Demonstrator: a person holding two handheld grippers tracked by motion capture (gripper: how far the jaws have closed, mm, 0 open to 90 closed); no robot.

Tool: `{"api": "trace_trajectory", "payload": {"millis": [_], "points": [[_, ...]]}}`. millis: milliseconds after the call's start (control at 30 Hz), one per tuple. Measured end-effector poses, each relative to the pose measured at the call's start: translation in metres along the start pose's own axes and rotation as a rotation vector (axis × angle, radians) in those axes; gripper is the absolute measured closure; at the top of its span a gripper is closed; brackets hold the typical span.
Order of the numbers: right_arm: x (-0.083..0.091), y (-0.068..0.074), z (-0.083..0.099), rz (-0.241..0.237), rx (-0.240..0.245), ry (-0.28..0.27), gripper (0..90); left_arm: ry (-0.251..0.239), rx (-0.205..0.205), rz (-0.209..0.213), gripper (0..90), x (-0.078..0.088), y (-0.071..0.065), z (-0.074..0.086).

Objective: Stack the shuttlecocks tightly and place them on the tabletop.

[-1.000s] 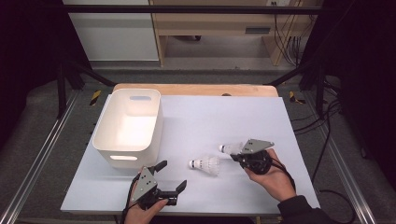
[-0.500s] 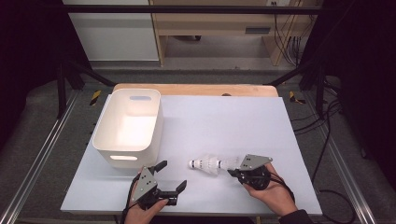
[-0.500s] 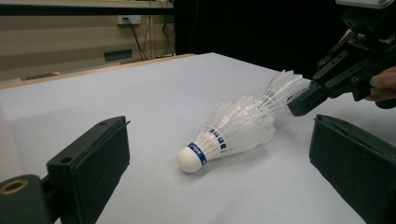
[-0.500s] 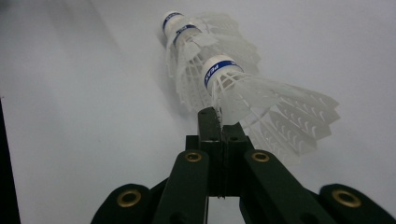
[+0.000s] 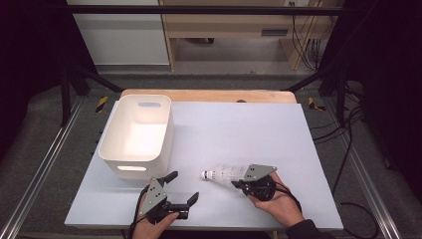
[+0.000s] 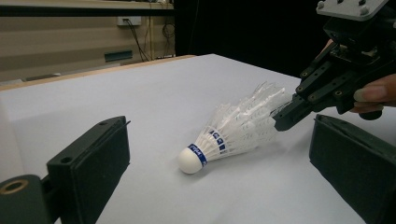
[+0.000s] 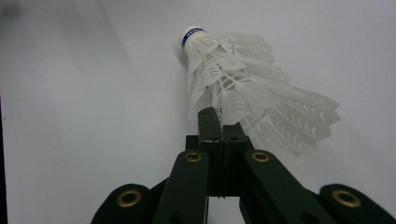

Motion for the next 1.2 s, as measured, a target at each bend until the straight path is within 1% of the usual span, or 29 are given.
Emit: {"api": "trace_trajectory", "payload": {"millis": [267,567,800,1067,1200], "points": [[-0.004,0.003,-0.003,-0.009,0.006,-0.011,90.0,0.002,0.000,0.001,5.1,0.000,0.000,0.000],[-0.007,0.005,-0.004,-0.018,0.019,-0.009,90.0,0.000,0.000,0.003,5.1,-0.001,-0.001,0.000],[-0.012,0.009,-0.007,-0.032,0.029,-0.018,90.0,0.002,-0.003,0.004,5.1,0.000,-0.001,0.000],[-0.016,0.012,-0.005,-0.044,0.034,-0.009,89.9,0.003,0.000,0.004,5.1,-0.001,-0.001,0.001],[-0.016,0.011,-0.004,-0.042,0.035,-0.006,89.7,0.002,-0.001,0.004,5.2,0.000,-0.001,0.000]]}}
Point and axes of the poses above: each handheld gripper's, and its own axes: x roughly backward along the jaws, z roughly out of its underside, y roughly to its left, the point moved 9 cm from there along -x, roughly forward along the jaws
